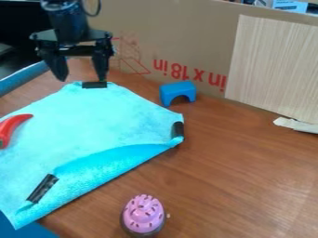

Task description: Put the red figure to the right side of the table

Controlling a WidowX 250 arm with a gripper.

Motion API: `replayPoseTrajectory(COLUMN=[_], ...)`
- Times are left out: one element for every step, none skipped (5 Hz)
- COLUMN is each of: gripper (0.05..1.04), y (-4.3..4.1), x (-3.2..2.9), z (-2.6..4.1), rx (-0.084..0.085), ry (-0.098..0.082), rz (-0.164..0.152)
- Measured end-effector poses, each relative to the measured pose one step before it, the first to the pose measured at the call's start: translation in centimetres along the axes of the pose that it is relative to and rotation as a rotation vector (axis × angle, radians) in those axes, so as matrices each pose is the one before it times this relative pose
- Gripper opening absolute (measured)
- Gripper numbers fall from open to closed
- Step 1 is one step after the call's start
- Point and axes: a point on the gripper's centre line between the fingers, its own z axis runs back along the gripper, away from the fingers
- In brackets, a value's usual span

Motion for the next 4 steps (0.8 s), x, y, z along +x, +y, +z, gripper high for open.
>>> replayPoseTrajectory(gripper=[1.001, 1.001, 1.001, 1.001], y=[2.110, 2.177, 1.896, 1.674], x=[0.419, -0.019, -0.323, -0.597], z=[-1.119, -1.598, -0.957, -1.574], rx=[-0.0011, 0.0332, 0.0487, 0.0363], ry=[0.0070, -0.0077, -0.0171, 0.0357], rz=[0.0621, 0.0488, -0.0066, -0.0136])
